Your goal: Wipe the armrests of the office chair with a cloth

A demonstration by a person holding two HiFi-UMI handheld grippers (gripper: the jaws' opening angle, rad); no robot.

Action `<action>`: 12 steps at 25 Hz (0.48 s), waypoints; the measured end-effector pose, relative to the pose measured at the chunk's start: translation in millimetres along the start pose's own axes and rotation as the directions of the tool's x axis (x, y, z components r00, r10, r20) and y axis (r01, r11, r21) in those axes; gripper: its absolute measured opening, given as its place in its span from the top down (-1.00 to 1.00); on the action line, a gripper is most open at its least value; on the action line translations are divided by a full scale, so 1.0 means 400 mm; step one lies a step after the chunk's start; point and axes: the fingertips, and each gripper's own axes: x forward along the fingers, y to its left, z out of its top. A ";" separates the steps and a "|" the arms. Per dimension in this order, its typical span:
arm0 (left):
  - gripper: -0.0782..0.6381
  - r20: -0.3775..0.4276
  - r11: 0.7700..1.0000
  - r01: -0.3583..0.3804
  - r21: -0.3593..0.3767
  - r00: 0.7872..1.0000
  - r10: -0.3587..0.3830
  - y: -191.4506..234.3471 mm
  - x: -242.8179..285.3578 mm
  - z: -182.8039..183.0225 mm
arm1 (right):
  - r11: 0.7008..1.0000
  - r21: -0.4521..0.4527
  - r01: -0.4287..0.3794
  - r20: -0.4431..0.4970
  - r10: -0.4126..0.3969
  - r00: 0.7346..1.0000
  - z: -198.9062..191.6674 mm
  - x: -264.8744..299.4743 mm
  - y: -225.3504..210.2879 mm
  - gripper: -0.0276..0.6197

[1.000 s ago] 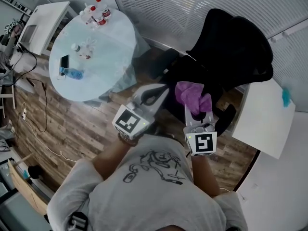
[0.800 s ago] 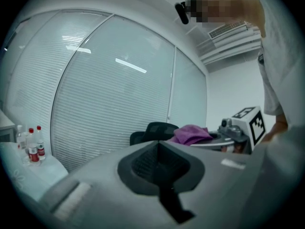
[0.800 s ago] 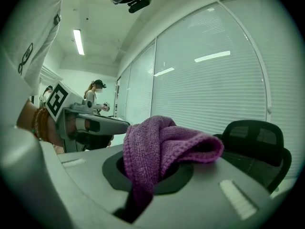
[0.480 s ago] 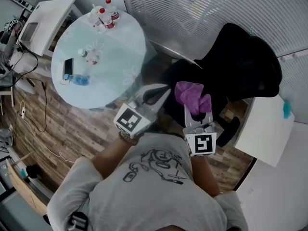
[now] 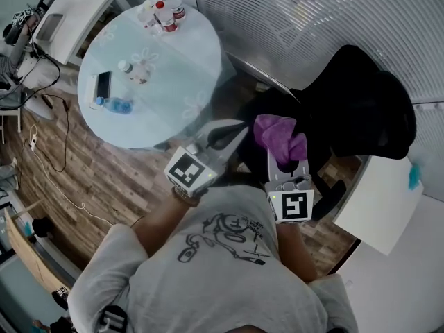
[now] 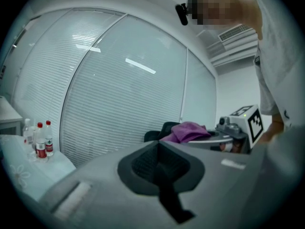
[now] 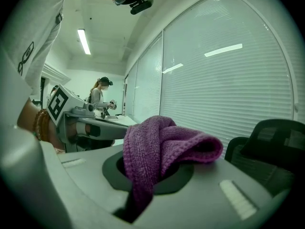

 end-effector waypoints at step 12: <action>0.78 -0.027 0.996 -0.075 -0.054 0.997 0.074 0.035 0.021 -0.078 | 0.996 0.044 -0.078 -0.025 0.079 0.997 -0.072 0.041 -0.014 0.82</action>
